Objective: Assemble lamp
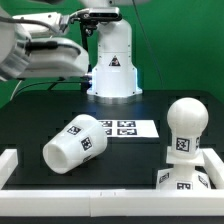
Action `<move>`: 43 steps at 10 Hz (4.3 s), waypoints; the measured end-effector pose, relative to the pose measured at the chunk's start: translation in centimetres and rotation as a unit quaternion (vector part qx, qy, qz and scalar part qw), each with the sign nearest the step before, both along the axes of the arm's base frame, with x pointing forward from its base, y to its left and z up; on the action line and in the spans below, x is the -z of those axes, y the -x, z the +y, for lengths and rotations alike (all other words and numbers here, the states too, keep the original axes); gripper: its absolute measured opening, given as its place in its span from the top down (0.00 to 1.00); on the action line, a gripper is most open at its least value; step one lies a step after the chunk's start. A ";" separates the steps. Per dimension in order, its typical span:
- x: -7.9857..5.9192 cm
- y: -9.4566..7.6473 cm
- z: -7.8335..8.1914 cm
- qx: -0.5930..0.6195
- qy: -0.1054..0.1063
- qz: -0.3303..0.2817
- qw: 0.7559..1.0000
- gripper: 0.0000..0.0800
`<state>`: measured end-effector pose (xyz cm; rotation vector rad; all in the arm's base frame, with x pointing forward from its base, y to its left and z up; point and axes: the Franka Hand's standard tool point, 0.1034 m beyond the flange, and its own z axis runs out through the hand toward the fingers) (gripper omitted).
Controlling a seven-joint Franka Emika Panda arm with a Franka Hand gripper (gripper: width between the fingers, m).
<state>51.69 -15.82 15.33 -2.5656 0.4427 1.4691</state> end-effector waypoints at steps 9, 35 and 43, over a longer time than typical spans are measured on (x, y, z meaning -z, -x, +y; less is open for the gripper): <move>2.4 -1.1 -1.0 0.036 0.045 -0.007 0.998 0.13; 12.2 -0.4 -1.9 0.091 0.088 -0.029 0.992 0.13; 13.1 0.6 -1.8 0.231 0.099 0.031 0.967 0.13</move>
Offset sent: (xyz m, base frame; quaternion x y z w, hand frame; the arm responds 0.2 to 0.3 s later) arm 0.0000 0.0000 0.0000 0.0000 0.0000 0.0000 1.0000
